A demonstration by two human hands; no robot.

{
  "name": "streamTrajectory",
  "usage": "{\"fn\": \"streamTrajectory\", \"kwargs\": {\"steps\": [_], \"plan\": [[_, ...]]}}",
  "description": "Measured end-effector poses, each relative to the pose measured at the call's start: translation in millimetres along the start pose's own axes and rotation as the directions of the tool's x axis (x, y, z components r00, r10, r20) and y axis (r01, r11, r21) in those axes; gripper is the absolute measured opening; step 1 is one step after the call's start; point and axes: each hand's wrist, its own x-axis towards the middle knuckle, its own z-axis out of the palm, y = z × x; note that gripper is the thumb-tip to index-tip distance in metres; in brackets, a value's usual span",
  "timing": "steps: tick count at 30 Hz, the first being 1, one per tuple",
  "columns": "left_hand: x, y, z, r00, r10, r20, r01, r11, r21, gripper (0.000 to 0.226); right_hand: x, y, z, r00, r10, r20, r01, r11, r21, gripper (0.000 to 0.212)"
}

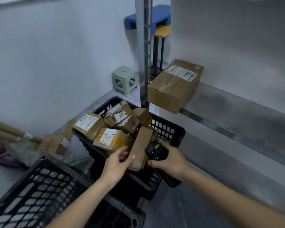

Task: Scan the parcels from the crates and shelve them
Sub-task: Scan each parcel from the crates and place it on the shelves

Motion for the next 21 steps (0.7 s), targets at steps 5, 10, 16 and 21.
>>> {"fn": "streamTrajectory", "kwargs": {"steps": [5,10,16,21], "plan": [[-3.3,-7.2,16.3,1.0,-0.002,0.014,0.001,0.999,0.048,0.064,0.9,10.2,1.9,0.998,0.042,-0.038,-0.043,0.999,-0.009,0.119],[1.9,-8.0,30.2,1.0,0.005,0.006,-0.006,0.987,0.159,0.084,-2.8,27.1,-10.0,0.995,0.081,-0.06,-0.083,0.996,-0.017,0.117],[5.0,-7.5,37.4,1.0,-0.011,-0.016,0.015,0.968,0.252,0.088,-6.9,37.7,-20.3,0.996,0.064,-0.059,-0.064,0.998,-0.004,0.065],[3.7,1.3,31.3,0.997,-0.026,-0.079,0.041,0.981,0.188,0.078,-8.6,42.0,-26.5,0.998,0.033,-0.062,-0.032,0.999,0.004,0.062]]}}
